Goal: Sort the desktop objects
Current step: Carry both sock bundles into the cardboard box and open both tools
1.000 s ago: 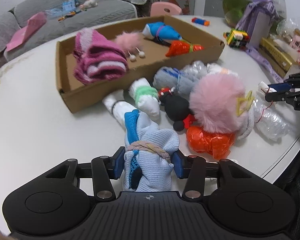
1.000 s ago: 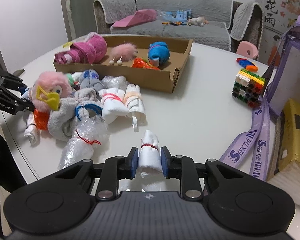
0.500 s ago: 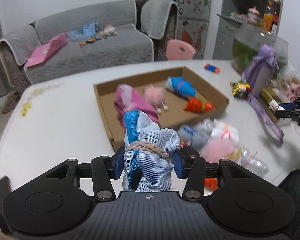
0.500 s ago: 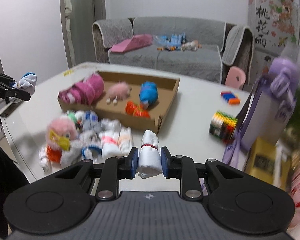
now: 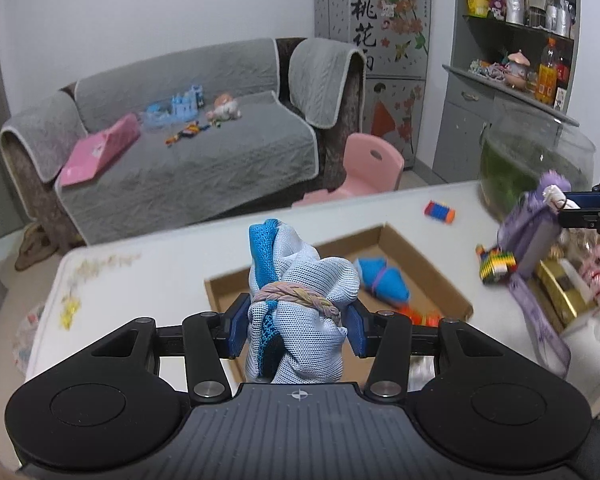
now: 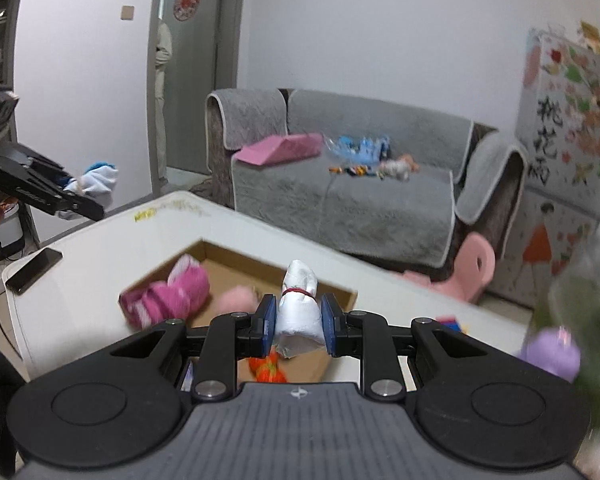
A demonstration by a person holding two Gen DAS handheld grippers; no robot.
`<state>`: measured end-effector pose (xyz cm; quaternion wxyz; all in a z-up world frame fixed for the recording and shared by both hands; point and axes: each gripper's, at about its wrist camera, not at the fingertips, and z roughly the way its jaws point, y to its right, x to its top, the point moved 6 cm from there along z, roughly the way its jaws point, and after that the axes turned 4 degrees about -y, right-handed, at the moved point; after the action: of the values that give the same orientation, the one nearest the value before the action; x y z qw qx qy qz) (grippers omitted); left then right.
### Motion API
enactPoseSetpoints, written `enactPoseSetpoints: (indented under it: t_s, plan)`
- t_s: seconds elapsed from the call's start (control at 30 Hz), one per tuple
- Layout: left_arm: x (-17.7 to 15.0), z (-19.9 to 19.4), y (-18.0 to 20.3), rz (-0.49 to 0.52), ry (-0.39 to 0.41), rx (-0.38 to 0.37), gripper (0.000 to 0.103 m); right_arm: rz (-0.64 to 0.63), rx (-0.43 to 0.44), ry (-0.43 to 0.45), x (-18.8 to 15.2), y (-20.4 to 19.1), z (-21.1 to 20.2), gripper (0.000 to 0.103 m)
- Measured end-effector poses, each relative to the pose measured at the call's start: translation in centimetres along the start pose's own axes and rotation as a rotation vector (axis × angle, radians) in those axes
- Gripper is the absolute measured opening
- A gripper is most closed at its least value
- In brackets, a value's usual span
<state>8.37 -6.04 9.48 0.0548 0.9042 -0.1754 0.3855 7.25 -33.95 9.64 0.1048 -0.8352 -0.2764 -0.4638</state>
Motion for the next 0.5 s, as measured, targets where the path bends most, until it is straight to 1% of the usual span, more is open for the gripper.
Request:
enactPoseSetpoints:
  t_s: [0.1, 0.17, 0.23, 0.37, 0.5]
  plan:
    - [2.1, 1.8, 0.5, 0.012, -0.01, -0.005, 0.055, -0.013, 0.012, -0.001, 1.9, 0.7, 1.8, 0.022]
    - [3.3, 3.6, 1.2, 0.031, -0.025, 0.001, 0.055, -0.016, 0.023, -0.017, 2.8, 1.3, 3.4, 0.022]
    - [4.0, 5.5, 1.6, 0.04, -0.044, 0.002, 0.055, -0.018, 0.036, -0.037, 3.5, 1.1, 5.4, 0.022]
    - [4.6, 9.8, 2.3, 0.042, -0.097, -0.011, 0.055, -0.011, 0.061, -0.082, 4.1, 0.7, 9.3, 0.022]
    - [4.7, 14.1, 2.2, 0.039, -0.152, -0.01, 0.055, 0.0, 0.077, -0.144, 3.6, 0.6, 13.7, 0.022]
